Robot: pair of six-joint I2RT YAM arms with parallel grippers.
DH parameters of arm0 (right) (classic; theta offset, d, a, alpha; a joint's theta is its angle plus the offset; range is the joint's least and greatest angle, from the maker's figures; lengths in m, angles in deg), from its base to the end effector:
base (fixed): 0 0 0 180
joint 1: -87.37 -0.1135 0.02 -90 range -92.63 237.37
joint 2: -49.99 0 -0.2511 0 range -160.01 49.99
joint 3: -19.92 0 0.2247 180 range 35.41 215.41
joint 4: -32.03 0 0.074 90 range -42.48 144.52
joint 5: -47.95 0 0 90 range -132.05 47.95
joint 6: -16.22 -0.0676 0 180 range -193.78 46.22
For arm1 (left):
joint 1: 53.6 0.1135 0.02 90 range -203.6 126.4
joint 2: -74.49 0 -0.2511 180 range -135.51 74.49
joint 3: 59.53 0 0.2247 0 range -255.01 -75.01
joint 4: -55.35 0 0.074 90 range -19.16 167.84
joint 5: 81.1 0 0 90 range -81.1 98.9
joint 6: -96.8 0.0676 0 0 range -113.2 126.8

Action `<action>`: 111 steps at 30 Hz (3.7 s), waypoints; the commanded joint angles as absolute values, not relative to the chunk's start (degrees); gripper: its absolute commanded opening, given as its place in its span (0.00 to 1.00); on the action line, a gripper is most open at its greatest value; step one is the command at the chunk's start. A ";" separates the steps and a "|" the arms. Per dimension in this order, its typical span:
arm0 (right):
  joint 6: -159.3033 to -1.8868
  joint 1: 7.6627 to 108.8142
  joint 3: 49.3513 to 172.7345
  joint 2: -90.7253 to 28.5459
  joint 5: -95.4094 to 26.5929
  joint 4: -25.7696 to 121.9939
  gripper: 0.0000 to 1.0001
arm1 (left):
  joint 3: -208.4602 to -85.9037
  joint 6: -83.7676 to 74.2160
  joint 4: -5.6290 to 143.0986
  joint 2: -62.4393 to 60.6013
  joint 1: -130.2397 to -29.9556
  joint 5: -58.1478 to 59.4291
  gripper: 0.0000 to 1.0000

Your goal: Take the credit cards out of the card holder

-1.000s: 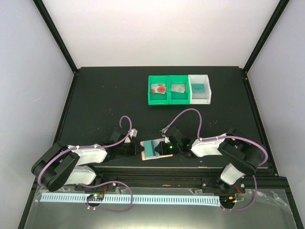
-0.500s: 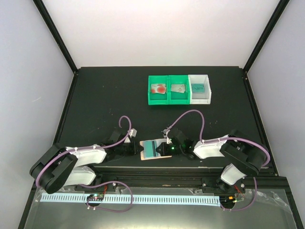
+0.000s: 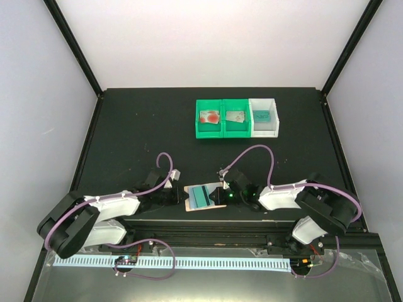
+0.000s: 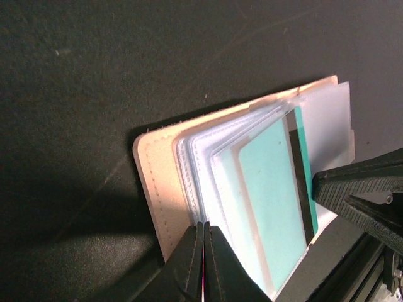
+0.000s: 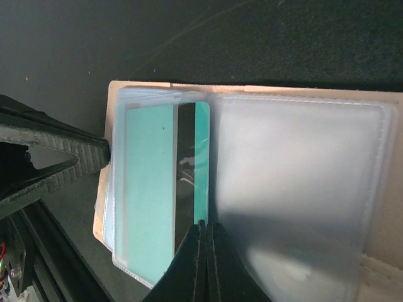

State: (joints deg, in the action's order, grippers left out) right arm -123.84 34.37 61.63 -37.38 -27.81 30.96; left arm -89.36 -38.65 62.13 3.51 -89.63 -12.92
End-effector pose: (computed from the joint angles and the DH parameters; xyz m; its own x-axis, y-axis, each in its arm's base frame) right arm 0.1461 0.2216 0.1057 -0.9456 -0.0200 -0.3248 -0.2407 0.7145 0.6569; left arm 0.1462 -0.1374 0.1015 -0.9538 -0.1243 -0.2734 0.0966 0.7351 -0.6711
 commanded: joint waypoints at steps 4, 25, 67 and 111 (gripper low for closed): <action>-124.29 34.83 60.74 -35.62 -29.05 30.80 0.03 | -92.67 -39.29 65.70 9.30 -89.87 -13.07 0.16; -122.27 35.51 63.19 -38.88 -26.53 29.99 0.22 | -92.59 -39.42 54.62 -5.77 -91.84 -17.00 0.02; -119.61 38.77 61.33 -30.02 -27.57 36.38 0.01 | -94.85 -35.65 60.96 -0.61 -91.83 -12.09 0.02; -148.66 39.62 77.84 -4.32 -33.46 68.17 0.01 | -105.40 20.16 61.76 23.13 -120.05 16.09 0.52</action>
State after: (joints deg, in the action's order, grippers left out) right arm -145.44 39.29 77.17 -4.86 -34.37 67.96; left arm -102.91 9.31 65.30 24.49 -117.21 6.66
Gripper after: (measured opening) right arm 0.010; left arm 0.521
